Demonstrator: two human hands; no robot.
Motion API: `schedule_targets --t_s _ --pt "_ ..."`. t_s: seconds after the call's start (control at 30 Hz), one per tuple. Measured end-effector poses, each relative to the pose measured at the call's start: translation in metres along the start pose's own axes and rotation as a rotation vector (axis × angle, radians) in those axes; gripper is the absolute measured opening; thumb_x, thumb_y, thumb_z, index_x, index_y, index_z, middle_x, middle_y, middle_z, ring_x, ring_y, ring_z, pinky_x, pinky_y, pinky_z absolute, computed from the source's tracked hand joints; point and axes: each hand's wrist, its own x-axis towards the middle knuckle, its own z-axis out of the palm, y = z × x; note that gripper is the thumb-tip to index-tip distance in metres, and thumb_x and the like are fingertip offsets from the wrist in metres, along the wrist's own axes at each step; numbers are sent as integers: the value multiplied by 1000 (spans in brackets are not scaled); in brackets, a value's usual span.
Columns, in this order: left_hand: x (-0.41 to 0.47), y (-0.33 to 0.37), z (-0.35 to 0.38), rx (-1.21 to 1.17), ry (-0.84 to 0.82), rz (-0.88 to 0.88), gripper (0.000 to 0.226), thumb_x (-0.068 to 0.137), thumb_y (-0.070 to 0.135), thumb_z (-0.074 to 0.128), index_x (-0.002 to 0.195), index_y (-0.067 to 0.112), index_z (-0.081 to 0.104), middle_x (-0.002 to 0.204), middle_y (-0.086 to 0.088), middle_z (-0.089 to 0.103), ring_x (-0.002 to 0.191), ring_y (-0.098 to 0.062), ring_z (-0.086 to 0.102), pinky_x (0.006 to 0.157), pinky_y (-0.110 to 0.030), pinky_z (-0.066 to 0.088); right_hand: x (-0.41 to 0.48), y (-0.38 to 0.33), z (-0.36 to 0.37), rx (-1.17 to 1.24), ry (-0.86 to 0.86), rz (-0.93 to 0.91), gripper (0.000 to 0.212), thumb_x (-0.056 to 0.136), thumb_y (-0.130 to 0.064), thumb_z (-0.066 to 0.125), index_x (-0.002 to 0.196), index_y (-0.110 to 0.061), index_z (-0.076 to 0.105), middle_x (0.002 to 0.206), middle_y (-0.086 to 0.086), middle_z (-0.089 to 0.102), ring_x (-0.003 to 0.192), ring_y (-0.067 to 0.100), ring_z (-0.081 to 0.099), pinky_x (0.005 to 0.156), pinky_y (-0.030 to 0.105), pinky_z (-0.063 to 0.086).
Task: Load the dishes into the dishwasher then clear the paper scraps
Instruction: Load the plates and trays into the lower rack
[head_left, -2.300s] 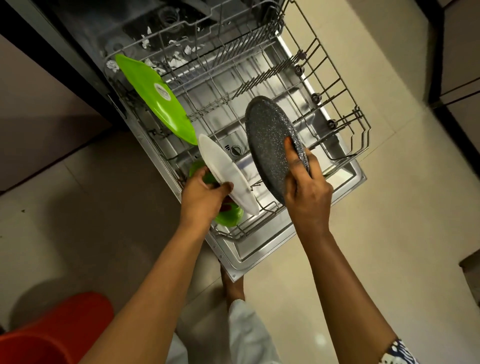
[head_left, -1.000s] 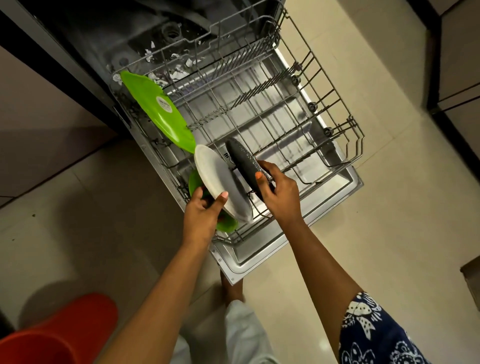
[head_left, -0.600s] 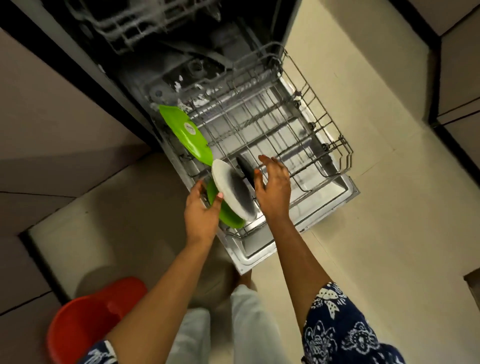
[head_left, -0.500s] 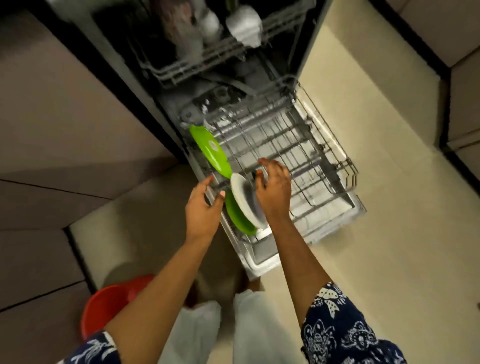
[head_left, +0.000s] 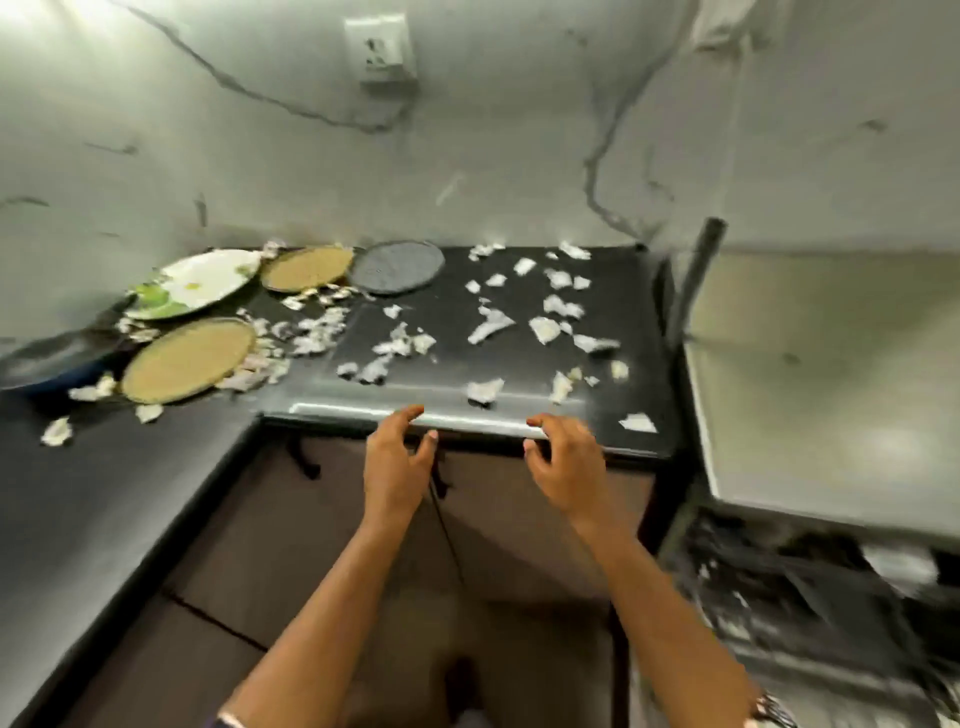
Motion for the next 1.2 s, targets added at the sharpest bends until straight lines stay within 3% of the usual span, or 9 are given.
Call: schedule_targets --t_s 0.13,0.37,0.57,0.73,0.93,1.1,1.2 --pt "88 -53 -23 150 -1 -116 41 86 20 66 126 13 58 121 -13 59 110 -32 53 96 -40 42 81 -29 68 18 -186 17 28 82 -16 61 107 -6 66 102 14 68 100 34 59 88 38 46" --pt "198 -136 -33 469 -71 -161 57 93 41 54 143 18 40 151 -10 35 142 -29 27 115 -47 22 193 -45 179 -13 -404 -2 44 79 -25 49 115 -5 62 114 16 63 109 34 55 96 35 40" --pt "241 -166 -19 610 -214 -134 73 90 67 15 152 29 16 161 1 9 148 -20 -3 118 -43 -1 269 -44 235 -16 -474 88 41 87 -15 56 127 -5 53 127 16 55 118 32 48 99 31 33" --pt "253 -169 -13 655 -244 -113 83 80 71 -4 153 33 5 161 4 -1 148 -16 -10 120 -40 -6 334 -40 274 68 -457 294 53 90 -20 56 137 -3 40 138 20 44 127 35 40 103 36 32" --pt "252 -169 -12 596 -194 -133 75 85 71 5 151 37 6 159 8 -3 146 -12 -12 120 -37 -6 417 -16 311 -72 -354 430 71 88 -28 58 146 -6 23 153 18 22 136 36 25 108 41 27" --pt "252 -169 -13 606 -181 -147 74 84 75 2 150 41 4 157 13 -8 146 -9 -15 119 -35 -7 455 6 333 -234 -384 373 72 87 -43 58 144 -11 27 146 12 36 132 33 28 101 44 30" --pt "252 -169 -13 601 -169 -156 75 84 75 3 151 40 8 157 14 -6 146 -8 -13 119 -36 -6 464 10 341 -205 -329 402 59 91 -31 57 142 -14 33 144 12 38 131 33 30 102 44 30"
